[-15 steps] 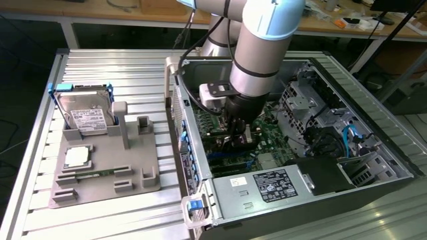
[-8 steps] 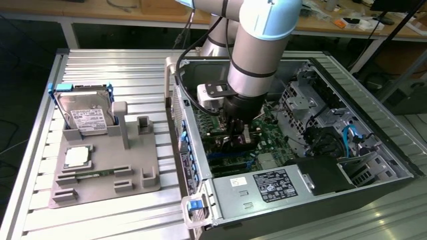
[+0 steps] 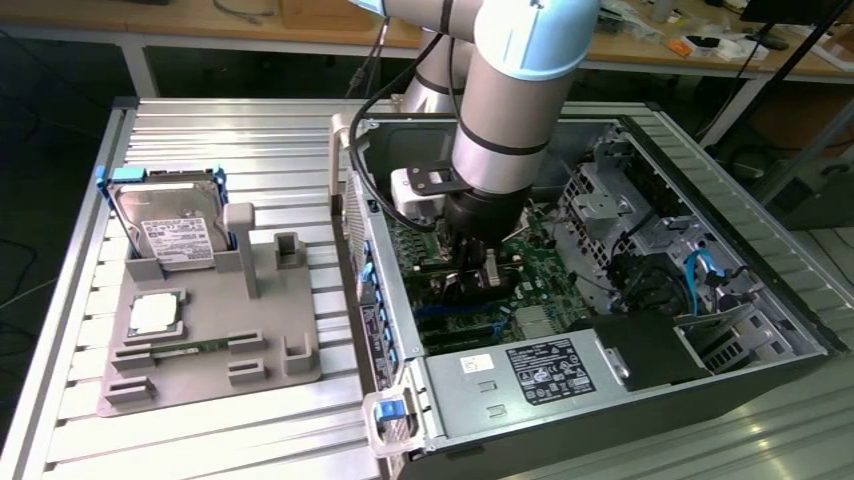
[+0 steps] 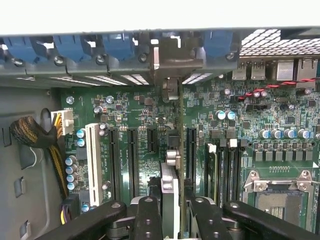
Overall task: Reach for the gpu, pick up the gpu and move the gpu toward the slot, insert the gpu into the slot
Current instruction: 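Insert the gpu into the slot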
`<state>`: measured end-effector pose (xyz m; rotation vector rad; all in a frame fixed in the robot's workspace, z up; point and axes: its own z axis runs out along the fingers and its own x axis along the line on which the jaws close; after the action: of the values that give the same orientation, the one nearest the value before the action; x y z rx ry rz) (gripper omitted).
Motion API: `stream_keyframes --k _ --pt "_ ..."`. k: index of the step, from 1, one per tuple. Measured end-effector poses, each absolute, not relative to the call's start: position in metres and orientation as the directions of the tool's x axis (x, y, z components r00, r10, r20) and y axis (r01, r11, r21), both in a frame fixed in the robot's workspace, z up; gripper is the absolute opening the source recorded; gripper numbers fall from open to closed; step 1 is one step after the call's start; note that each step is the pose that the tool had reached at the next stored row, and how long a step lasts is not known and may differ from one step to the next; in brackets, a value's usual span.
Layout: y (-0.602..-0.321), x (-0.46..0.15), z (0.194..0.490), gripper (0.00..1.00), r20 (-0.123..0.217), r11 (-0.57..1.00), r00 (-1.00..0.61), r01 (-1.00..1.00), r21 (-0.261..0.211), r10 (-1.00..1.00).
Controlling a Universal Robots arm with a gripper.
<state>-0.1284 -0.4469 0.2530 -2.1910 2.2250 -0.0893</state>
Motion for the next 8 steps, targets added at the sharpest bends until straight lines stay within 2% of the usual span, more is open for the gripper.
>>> stream_keyframes --k 8 --pt "-0.4487 -0.1315 0.2530 0.27 0.027 0.004 -0.006 -0.998 -0.055 -1.000"
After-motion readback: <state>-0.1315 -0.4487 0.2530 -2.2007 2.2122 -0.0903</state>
